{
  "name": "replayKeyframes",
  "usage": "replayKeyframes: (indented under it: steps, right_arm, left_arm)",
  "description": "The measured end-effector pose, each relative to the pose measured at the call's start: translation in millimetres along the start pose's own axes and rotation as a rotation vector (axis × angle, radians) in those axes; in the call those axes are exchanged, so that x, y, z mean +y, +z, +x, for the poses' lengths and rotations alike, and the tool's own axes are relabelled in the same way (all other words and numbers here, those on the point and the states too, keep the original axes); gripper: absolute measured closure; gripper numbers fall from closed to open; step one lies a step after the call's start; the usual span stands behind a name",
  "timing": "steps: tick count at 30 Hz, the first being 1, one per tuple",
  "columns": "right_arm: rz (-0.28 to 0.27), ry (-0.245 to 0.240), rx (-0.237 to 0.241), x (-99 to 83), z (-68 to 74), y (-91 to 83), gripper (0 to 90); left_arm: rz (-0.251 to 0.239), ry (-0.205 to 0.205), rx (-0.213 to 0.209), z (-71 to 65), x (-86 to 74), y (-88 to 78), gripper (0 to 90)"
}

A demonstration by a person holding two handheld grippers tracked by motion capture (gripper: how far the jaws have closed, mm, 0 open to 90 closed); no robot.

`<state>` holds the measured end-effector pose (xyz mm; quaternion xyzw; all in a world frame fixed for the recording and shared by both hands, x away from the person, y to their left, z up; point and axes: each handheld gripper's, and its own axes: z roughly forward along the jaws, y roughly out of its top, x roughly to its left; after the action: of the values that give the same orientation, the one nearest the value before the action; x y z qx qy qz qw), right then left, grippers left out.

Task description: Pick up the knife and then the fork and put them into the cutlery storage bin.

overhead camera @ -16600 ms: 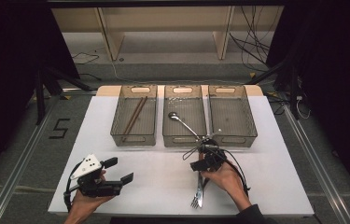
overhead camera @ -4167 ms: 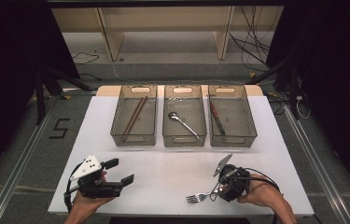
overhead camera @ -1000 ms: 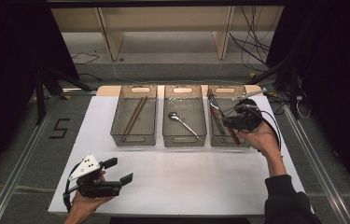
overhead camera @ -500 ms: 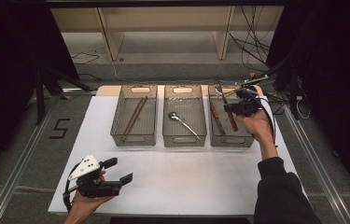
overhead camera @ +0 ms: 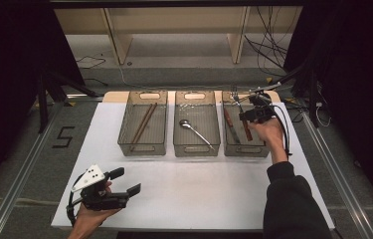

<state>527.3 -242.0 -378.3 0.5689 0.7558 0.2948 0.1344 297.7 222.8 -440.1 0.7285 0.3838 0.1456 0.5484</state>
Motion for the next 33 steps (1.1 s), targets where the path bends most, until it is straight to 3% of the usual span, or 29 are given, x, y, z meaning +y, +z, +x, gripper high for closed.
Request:
replayKeyframes:
  steps: [12, 15, 23, 33]
  right_arm:
    - [0.04, 0.069, -0.027, -15.8, -6.7, 23.0, 76.2]
    - [0.036, 0.095, -0.008, -15.8, -7.3, 22.4, 64.9]
    - [-0.001, 0.039, 0.044, -16.2, 4.8, 6.5, 49.2]
    - [-0.12, -0.073, 0.132, -39.6, 30.9, -26.7, 35.2]
  left_arm:
    - [-0.005, -0.001, 0.0, 0.4, 0.1, -0.6, 13.2]
    - [-0.004, -0.002, -0.001, 0.2, 0.1, -0.5, 13.2]
    - [-0.004, -0.002, 0.0, 0.3, 0.1, -0.6, 13.1]
    - [0.01, -0.01, 0.011, 1.0, -0.2, 0.5, 13.1]
